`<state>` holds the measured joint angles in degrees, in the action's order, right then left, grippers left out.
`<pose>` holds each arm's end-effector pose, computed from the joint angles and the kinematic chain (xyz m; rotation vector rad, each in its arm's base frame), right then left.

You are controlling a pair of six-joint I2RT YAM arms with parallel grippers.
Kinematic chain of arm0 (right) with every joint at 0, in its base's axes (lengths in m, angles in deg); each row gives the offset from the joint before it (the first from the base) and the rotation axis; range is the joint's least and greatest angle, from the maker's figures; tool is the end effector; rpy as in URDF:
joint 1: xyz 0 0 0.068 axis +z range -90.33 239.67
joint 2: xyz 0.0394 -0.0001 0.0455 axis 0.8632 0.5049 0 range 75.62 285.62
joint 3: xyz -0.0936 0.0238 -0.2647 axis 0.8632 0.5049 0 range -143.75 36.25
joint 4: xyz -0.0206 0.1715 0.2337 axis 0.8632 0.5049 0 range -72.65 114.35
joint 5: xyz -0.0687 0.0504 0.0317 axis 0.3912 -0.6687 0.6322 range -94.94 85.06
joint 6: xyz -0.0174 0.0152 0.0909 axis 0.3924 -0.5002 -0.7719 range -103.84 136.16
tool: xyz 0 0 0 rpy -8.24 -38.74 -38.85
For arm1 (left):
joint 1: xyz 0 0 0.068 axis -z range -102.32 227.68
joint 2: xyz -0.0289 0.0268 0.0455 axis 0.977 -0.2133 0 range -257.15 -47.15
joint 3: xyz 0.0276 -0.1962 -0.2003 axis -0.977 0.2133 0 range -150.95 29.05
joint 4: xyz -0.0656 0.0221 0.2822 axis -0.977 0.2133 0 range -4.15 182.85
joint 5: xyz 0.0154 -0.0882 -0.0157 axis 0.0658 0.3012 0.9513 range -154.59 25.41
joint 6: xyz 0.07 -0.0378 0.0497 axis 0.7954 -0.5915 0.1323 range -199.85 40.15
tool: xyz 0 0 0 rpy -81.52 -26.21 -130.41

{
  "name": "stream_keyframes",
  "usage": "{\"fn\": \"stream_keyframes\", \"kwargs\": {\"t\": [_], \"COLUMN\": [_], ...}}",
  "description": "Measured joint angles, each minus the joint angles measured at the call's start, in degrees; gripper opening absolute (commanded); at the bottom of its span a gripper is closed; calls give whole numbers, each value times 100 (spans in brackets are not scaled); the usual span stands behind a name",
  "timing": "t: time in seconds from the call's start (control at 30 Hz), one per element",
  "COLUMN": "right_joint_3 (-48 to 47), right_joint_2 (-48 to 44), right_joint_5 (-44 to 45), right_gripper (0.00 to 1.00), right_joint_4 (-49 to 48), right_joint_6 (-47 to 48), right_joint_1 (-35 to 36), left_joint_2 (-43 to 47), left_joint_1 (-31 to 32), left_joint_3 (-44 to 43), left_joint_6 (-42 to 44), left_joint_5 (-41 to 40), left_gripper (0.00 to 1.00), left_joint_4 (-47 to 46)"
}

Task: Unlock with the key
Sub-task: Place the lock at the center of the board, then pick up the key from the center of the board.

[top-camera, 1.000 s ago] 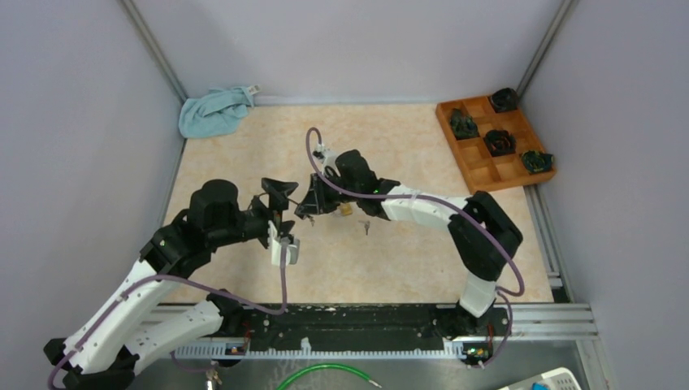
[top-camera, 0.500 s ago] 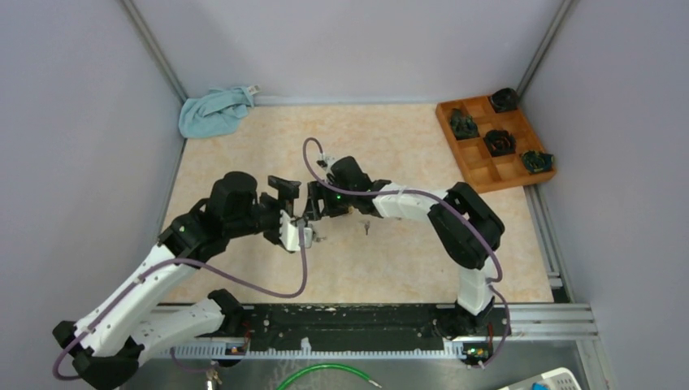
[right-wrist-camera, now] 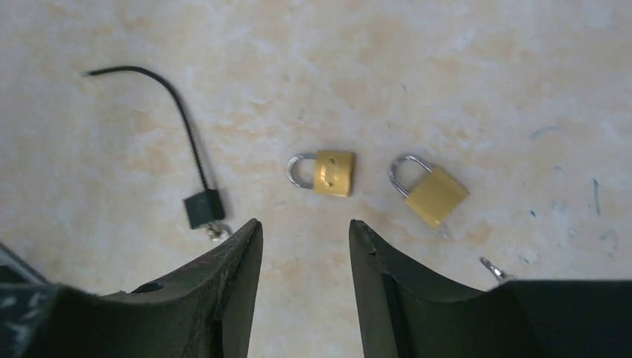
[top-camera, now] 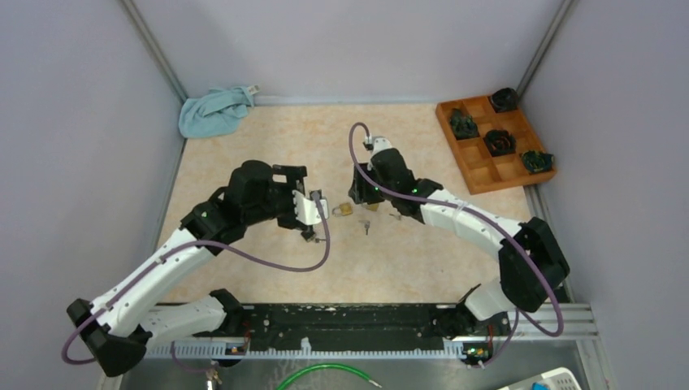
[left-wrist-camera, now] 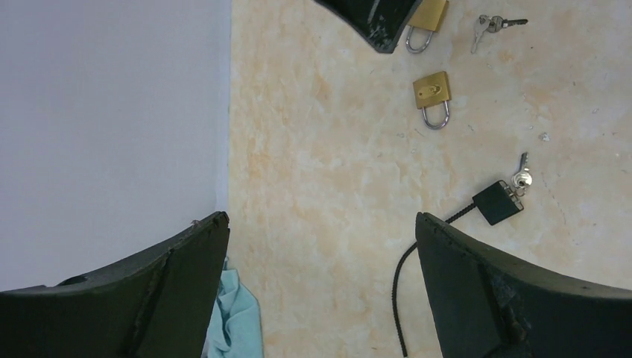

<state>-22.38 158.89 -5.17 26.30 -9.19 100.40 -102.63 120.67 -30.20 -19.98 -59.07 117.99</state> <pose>0.2997 0.2585 0.2366 -0.3012 2.2141 0.6569 0.1962 -0.1939 0.3413 1.6505 1.2404 0.0825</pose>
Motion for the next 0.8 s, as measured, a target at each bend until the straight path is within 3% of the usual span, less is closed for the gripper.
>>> {"fn": "stream_keyframes", "kwargs": {"t": [0.37, 0.8], "right_joint_3": [407, 407], "right_joint_2": [514, 1187], "right_joint_5": [1150, 1517], "right_gripper": [42, 36], "right_joint_4": [846, 879], "right_joint_6": [-212, -592], "right_joint_1": [348, 518], "left_joint_2": [-693, -699], "left_joint_1": [-415, -866], "left_joint_3": [-94, -94], "left_joint_6": [-645, -933], "left_joint_5": [-149, -92], "left_gripper": [98, 100], "left_joint_4": [-98, -50]}}
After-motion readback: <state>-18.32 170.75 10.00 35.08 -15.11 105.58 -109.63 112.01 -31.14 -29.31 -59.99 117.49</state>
